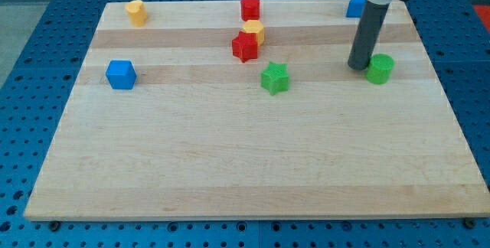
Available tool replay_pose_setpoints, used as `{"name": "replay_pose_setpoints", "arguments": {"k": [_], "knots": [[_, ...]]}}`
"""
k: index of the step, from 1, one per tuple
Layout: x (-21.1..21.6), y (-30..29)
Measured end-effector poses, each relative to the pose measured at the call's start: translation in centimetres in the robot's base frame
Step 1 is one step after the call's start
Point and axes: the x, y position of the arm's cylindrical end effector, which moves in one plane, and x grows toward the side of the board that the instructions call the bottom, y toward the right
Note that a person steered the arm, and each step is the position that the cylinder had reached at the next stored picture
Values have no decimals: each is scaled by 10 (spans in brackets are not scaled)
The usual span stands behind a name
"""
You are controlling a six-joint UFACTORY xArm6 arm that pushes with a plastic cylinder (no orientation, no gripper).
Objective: Move your arm right to the red star
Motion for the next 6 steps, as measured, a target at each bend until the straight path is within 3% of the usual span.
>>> {"name": "replay_pose_setpoints", "arguments": {"k": [3,6], "knots": [[-6,3],[-50,-107]]}}
